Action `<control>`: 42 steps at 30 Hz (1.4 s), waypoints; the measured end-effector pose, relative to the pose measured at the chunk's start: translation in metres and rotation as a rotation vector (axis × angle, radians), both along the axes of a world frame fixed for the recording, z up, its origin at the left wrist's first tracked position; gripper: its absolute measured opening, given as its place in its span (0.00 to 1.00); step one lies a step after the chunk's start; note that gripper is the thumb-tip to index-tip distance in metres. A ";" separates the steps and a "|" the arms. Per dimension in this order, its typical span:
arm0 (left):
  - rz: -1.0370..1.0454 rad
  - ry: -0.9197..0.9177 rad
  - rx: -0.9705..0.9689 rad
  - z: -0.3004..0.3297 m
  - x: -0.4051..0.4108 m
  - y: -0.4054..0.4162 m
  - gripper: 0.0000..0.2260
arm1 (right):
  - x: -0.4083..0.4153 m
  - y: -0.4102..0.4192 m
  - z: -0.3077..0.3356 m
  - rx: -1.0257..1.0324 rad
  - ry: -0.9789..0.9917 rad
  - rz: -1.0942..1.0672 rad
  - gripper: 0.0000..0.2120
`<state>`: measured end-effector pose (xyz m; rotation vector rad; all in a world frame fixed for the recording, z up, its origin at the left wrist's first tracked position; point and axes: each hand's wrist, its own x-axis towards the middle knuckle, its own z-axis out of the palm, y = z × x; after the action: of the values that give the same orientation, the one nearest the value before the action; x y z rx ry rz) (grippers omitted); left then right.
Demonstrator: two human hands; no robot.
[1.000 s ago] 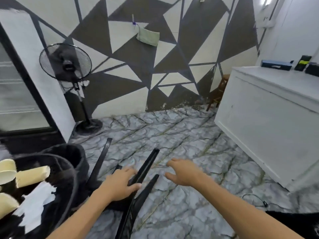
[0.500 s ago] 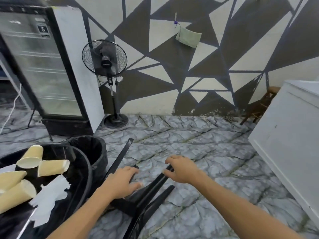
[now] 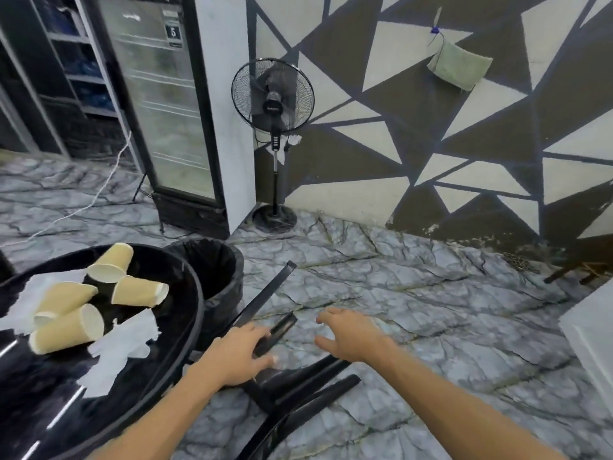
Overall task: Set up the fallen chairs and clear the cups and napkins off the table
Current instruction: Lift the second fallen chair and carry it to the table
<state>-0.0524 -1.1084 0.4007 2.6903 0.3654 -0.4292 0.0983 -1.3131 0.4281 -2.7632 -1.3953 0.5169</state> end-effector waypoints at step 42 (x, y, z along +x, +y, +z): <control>0.691 0.154 -0.192 -0.440 -0.101 -0.039 0.25 | -0.028 0.099 -0.473 -0.120 0.328 0.665 0.25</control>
<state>-0.1532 -1.1478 -0.0393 2.1669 1.1765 -0.4253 0.0698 -1.2145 -0.0454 -2.0803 -2.2125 1.0286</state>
